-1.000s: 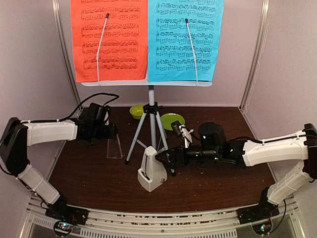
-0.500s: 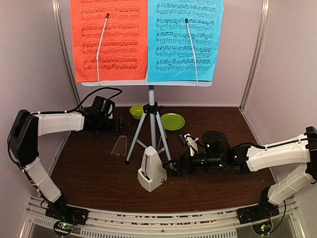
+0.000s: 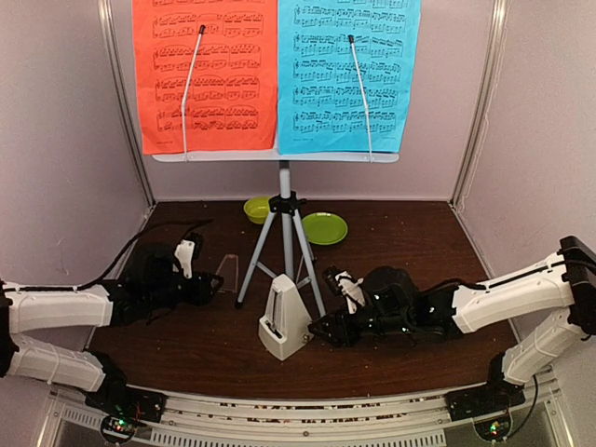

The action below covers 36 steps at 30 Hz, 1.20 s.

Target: Set up the instrument practice props

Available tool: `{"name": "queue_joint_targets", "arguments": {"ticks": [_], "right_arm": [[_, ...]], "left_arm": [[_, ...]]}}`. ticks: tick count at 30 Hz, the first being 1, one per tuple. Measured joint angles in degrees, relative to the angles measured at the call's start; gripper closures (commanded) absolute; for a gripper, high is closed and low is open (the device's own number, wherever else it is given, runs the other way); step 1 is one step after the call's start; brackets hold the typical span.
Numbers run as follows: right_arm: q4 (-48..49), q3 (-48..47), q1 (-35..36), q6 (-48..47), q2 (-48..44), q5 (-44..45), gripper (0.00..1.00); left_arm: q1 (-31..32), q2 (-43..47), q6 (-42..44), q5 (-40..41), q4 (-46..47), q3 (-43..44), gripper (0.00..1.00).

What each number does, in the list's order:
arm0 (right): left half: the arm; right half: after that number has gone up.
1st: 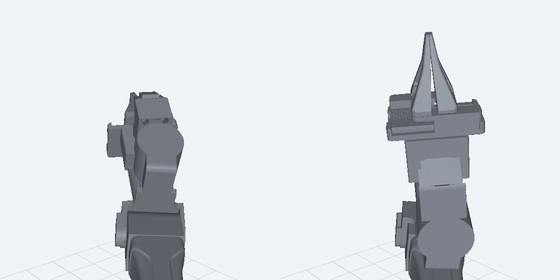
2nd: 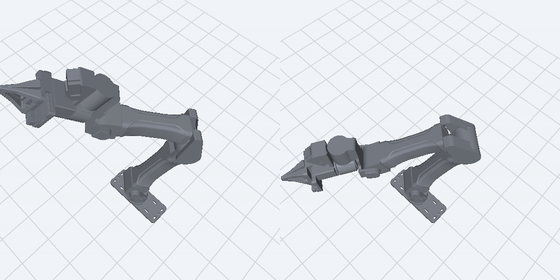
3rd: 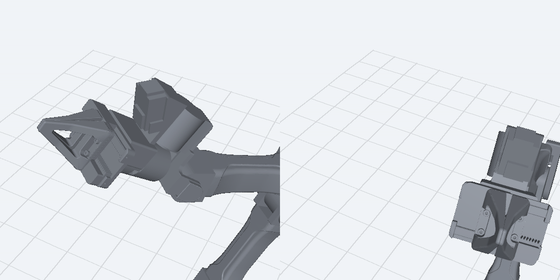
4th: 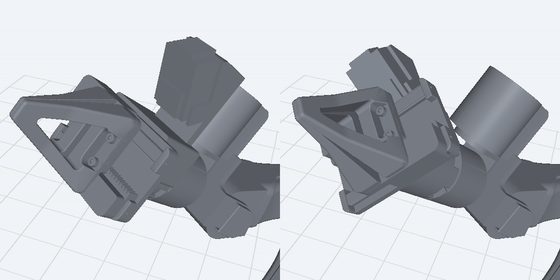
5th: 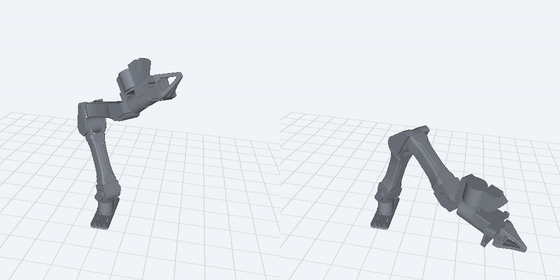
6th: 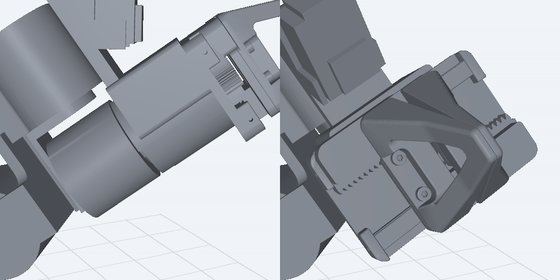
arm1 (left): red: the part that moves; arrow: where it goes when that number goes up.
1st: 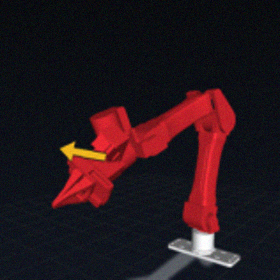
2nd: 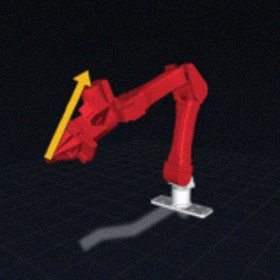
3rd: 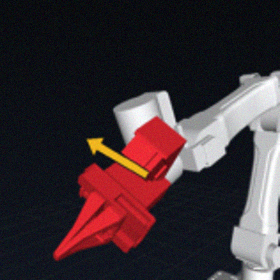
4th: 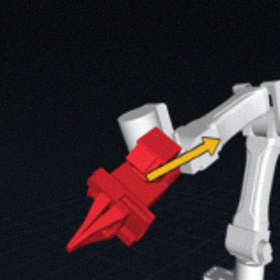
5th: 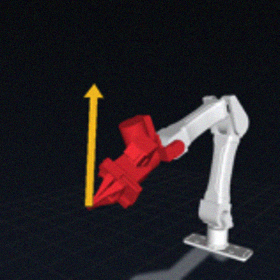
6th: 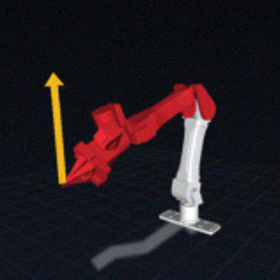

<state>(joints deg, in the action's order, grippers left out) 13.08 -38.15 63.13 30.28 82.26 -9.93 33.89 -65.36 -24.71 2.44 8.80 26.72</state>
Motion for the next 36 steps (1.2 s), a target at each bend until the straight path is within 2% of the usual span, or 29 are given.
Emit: {"name": "queue_joint_targets", "arguments": {"ticks": [5,12,20,31,36], "right_arm": [[-0.35,-1.86,1.2,0.31,3.93,1.84,0.67],[-0.85,-4.96,1.25,1.09,8.0,5.25,0.77],[-3.72,-7.74,1.36,0.94,10.49,9.18,0.82],[-6.75,-13.16,1.33,-1.62,13.77,11.63,0.82],[-7.5,-13.38,1.33,-2.54,14.08,11.72,0.71]], "left_arm": [[6.8,-0.48,0.35,-0.55,4.7,-4.09,0.65],[14.19,-10.38,0.46,-0.33,9.53,-1.81,0.71],[15.61,-15.28,1.64,0.07,9.55,3.13,0.73],[18.27,-15.93,4.26,-2.23,6.99,3.39,0.77],[20.11,-15.63,4.33,-1.57,6.34,2.58,0.77]]}}
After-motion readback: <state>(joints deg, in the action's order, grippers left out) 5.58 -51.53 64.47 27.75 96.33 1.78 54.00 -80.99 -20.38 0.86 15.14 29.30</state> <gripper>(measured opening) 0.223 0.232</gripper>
